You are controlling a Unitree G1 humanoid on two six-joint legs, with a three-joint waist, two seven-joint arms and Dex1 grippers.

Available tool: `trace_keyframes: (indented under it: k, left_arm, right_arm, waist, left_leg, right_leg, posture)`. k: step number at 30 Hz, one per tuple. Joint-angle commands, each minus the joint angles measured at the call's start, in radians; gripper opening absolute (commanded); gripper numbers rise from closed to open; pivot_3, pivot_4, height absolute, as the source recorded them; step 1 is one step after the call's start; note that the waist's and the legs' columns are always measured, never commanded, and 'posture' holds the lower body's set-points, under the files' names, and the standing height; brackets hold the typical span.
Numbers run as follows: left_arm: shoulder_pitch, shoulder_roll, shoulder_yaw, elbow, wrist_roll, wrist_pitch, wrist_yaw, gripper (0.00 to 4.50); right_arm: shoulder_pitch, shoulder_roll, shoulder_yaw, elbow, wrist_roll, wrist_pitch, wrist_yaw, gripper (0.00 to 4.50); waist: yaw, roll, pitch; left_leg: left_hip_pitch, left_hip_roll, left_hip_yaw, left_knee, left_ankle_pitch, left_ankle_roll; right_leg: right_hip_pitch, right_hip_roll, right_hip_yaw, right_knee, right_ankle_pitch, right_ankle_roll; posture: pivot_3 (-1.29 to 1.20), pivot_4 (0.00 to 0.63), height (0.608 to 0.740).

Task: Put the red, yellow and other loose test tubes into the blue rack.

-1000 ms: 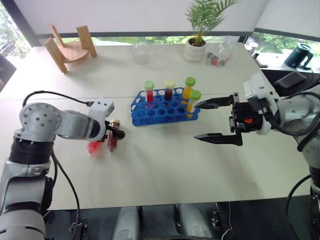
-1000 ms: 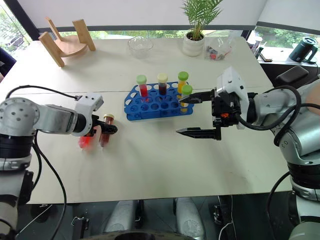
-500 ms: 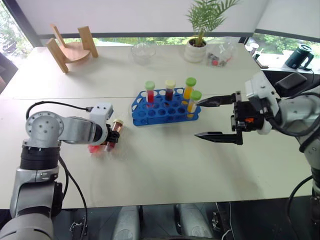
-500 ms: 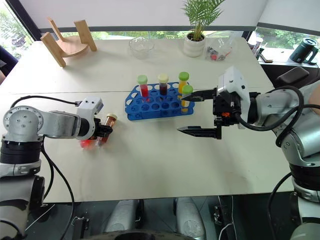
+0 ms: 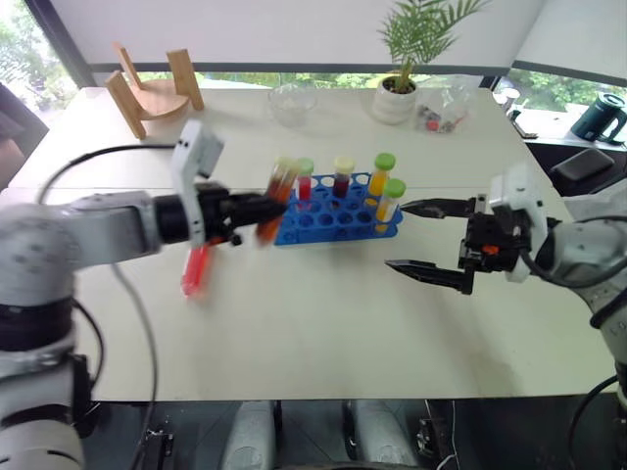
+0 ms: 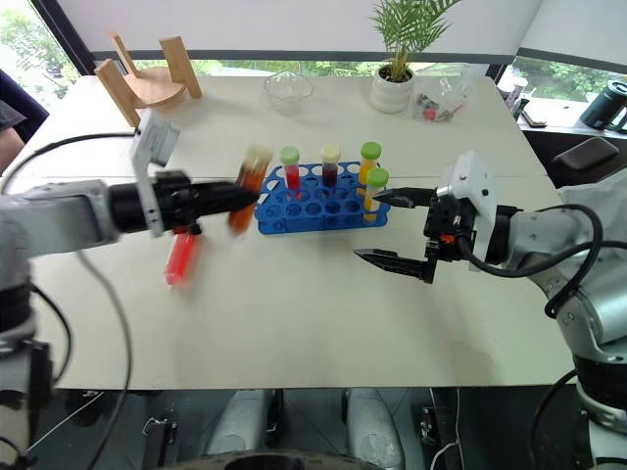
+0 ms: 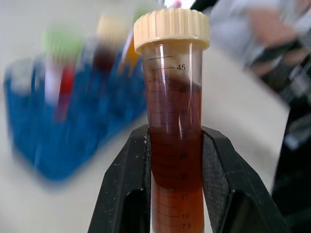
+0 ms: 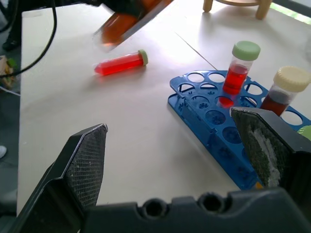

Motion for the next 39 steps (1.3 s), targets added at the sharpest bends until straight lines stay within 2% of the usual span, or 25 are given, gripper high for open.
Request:
trace_keyframes:
  k: [1,6,11,19,29,39]
  left_arm:
    - [0.028,-0.128,-0.099,0.034,0.317,-0.362,-0.178,0.82]
    - [0.058,-0.300,-0.213,0.220,0.635,-0.745,-0.318,0.82]
    - [0.034,-0.444,-0.224,0.468,0.799,-1.023,-0.392,0.82]
    - [-0.005,-0.564,-0.205,0.681,0.872,-1.198,-0.481,0.82]
    - [-0.070,-0.621,-0.169,0.911,0.955,-1.380,-0.492,0.82]
    - [-0.135,-0.689,-0.141,1.093,0.992,-1.477,-0.505,0.82]
  right_arm:
    - [0.011,0.008,-0.045,-0.064,0.029,0.013,-0.048,4.50]
    - [0.038,0.011,-0.065,-0.111,0.067,0.042,-0.094,4.50]
    - [0.054,0.012,-0.067,-0.132,0.082,0.051,-0.125,4.50]
    - [0.074,0.015,-0.070,-0.148,0.093,0.048,-0.165,4.50]
    - [0.098,0.015,-0.078,-0.181,0.108,0.051,-0.207,4.50]
    - [0.120,0.006,-0.089,-0.205,0.128,0.057,-0.243,4.50]
  waist:
    - [-0.001,0.000,0.000]
    - [-0.005,0.000,0.000]
    - [-0.004,0.000,0.000]
    - [-0.004,0.000,0.000]
    - [-0.004,0.000,0.000]
    - [-0.004,0.000,0.000]
  left_leg:
    - [0.000,0.000,0.000,0.000,0.000,0.000]
    - [0.000,0.000,0.000,-0.001,0.000,0.001]
    - [0.000,0.000,-0.001,-0.001,-0.001,0.002]
    - [0.000,0.000,-0.001,0.000,-0.001,0.003]
    - [0.000,0.000,-0.001,0.000,-0.001,0.003]
    - [0.000,0.000,-0.001,0.000,-0.002,0.003]
  right_leg:
    - [0.000,0.000,0.000,0.000,0.000,0.000]
    - [0.000,0.001,0.001,0.000,0.000,0.001]
    - [0.000,0.001,0.000,0.000,0.001,0.001]
    - [0.000,0.001,0.000,0.000,0.001,0.003]
    - [0.000,0.002,0.000,0.000,0.001,0.003]
    - [0.000,0.002,0.000,0.000,0.001,0.003]
  posture:
    - [0.00,0.150,0.740]
    - [0.00,0.150,0.740]
    - [0.00,0.150,0.740]
    - [0.00,0.150,0.740]
    - [0.00,0.150,0.740]
    - [0.00,0.150,0.740]
